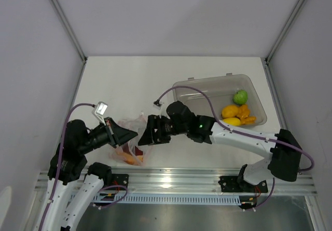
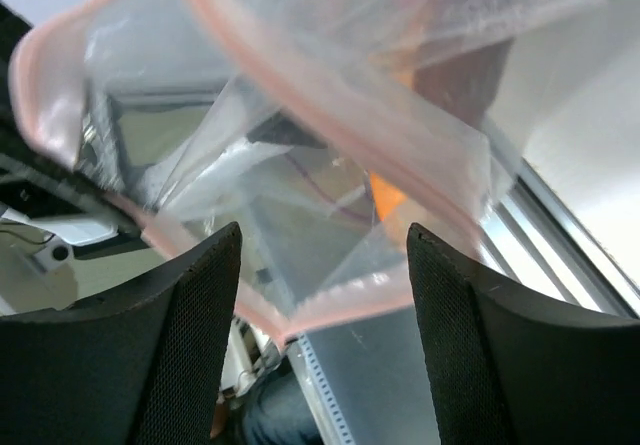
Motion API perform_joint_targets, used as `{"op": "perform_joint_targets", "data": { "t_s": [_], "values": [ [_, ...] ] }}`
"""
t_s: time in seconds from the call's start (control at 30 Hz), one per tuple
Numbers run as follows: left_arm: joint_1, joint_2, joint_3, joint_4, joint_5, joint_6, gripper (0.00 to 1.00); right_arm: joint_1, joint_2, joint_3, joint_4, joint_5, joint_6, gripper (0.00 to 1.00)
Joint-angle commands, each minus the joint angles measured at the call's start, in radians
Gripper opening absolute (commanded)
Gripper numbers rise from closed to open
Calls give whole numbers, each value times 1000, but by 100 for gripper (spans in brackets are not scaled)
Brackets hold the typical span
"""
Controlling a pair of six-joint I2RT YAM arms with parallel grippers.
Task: Place the food in the zip-top bag and seal the zipper
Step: Place the fake vegetable in the zipper food storage bag.
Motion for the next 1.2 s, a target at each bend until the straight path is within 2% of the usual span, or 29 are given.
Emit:
{"op": "perform_joint_targets", "data": {
  "t_s": [0.0,0.27,0.5,0.57,0.6,0.67,0.7,0.83,1.17],
  "values": [
    [-5,8,5,59,27,-8,1,9,-117,20,-146,122,-85,68],
    [-5,20,-12,84,29,-11,0,-23,-383,-24,-449,363,-174,67],
    [-5,17,-26,85,29,-12,1,-252,-566,-121,-680,553,-160,71],
    [-5,11,-33,87,29,-14,1,-325,-586,-135,-716,634,-148,83],
    [-5,11,-36,88,29,-17,1,-345,-597,-141,-740,671,-144,86],
    [-5,8,-44,93,35,-20,1,-390,-596,-142,-757,754,-142,98],
    [-5,6,-46,94,37,-23,1,-404,-586,-141,-771,785,-148,99],
    [-5,2,-44,94,41,-26,1,-484,-547,-118,-780,870,-183,99],
    [-5,-9,-75,110,61,-27,1,-786,-395,-51,-731,831,-256,99]
  ]
}}
